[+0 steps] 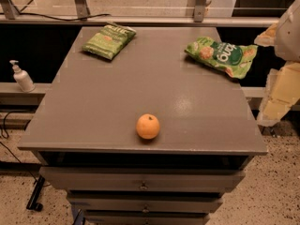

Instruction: Move orange near green rice chip bag

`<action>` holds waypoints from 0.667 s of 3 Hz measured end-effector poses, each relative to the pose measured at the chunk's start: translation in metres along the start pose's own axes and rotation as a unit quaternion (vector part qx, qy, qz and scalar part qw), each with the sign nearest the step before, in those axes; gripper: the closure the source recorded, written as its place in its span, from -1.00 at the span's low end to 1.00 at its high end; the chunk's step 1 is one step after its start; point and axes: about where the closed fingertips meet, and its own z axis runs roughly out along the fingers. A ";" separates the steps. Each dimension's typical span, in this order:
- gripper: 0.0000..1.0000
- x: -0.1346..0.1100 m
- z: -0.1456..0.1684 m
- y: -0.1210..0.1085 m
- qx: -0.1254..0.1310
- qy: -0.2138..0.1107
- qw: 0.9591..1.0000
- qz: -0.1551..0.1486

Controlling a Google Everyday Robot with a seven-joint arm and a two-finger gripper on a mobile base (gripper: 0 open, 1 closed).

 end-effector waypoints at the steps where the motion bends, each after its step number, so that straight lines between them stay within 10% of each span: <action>1: -1.00 0.000 0.000 0.000 0.000 0.000 1.000 0.000; 2: -1.00 -0.013 0.007 0.007 -0.002 -0.010 1.000 0.006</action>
Offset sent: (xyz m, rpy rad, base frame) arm -0.0044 0.0341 -0.0187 0.0538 0.0206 -0.0114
